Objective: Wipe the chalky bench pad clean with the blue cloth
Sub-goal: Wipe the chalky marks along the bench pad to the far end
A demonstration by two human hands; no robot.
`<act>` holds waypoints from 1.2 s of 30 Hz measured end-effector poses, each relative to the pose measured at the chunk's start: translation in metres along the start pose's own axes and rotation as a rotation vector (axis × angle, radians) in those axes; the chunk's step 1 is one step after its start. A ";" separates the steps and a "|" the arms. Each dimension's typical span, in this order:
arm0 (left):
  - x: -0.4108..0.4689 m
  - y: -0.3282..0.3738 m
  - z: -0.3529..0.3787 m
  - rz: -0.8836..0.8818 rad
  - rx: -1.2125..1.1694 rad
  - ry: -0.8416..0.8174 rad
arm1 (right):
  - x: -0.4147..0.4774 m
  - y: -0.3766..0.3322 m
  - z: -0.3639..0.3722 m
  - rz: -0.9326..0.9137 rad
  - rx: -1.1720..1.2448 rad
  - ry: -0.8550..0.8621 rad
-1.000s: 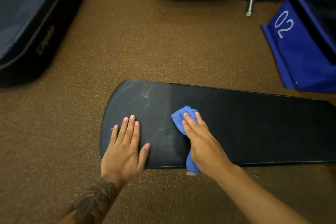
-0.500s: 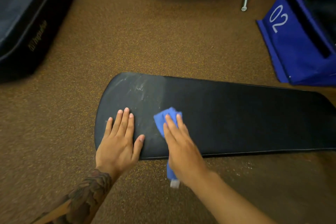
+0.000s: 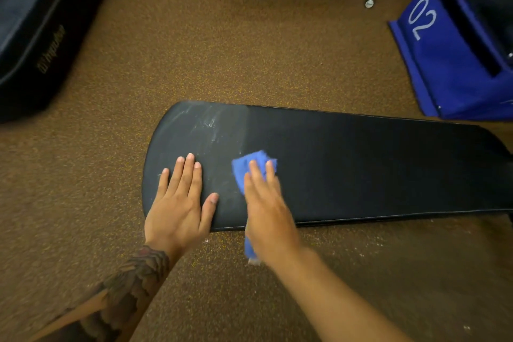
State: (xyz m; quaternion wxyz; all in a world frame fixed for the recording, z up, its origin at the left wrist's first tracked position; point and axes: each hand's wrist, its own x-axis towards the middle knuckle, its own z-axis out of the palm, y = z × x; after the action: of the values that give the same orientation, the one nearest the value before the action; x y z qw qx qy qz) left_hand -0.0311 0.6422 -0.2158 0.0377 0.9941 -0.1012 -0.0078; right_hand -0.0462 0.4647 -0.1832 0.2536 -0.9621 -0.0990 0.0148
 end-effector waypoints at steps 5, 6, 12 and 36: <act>0.001 -0.001 0.000 0.011 -0.006 0.002 | -0.067 0.013 -0.010 -0.138 -0.125 -0.164; 0.000 0.000 -0.001 0.012 -0.002 0.005 | -0.065 0.020 -0.014 -0.116 -0.159 -0.151; 0.000 0.000 -0.001 0.010 -0.005 0.011 | 0.021 0.022 -0.009 0.143 -0.092 0.004; 0.000 -0.002 -0.001 0.012 -0.043 -0.025 | 0.075 -0.005 0.004 -0.078 -0.089 -0.072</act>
State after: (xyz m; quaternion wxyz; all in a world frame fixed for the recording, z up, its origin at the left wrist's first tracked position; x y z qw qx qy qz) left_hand -0.0302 0.6445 -0.2155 0.0576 0.9923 -0.1073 -0.0221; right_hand 0.0256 0.4855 -0.1829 0.2072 -0.9666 -0.1464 0.0353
